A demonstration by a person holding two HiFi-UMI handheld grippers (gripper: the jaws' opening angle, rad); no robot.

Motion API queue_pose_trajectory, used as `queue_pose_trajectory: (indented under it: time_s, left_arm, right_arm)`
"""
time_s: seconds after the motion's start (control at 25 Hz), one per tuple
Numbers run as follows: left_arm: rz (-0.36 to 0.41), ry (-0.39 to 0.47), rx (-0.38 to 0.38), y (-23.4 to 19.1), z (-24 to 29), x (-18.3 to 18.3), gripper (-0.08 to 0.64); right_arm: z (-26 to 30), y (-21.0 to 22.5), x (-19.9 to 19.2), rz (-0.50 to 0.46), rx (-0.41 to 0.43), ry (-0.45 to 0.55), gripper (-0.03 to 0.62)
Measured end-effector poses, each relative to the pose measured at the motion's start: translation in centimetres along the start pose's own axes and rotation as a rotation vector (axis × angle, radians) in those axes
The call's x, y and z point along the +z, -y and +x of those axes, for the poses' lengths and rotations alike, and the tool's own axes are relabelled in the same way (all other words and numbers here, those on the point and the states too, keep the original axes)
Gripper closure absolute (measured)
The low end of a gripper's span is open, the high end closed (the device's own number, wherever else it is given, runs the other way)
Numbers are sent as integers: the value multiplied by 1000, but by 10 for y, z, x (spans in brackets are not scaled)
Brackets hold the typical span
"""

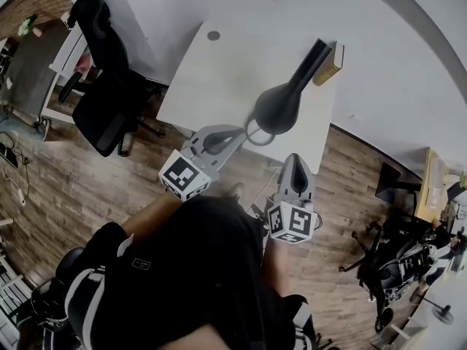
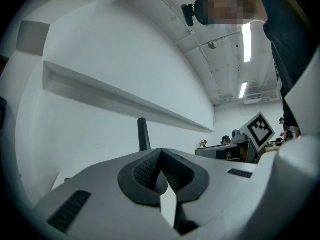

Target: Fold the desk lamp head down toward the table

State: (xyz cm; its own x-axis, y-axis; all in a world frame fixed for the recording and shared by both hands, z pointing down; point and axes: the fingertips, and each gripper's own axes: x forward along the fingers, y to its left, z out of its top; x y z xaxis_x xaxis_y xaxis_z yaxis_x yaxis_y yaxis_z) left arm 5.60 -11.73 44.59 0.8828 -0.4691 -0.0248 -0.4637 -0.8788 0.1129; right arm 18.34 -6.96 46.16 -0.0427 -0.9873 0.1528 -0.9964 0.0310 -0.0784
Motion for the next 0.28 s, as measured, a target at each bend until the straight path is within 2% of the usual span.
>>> queue_pose_trajectory:
  time_s: [0.28]
  left_arm:
    - [-6, -5, -6, 4, 5, 0, 535]
  right_arm:
    - [-1, 3, -1, -7, 2, -11, 578]
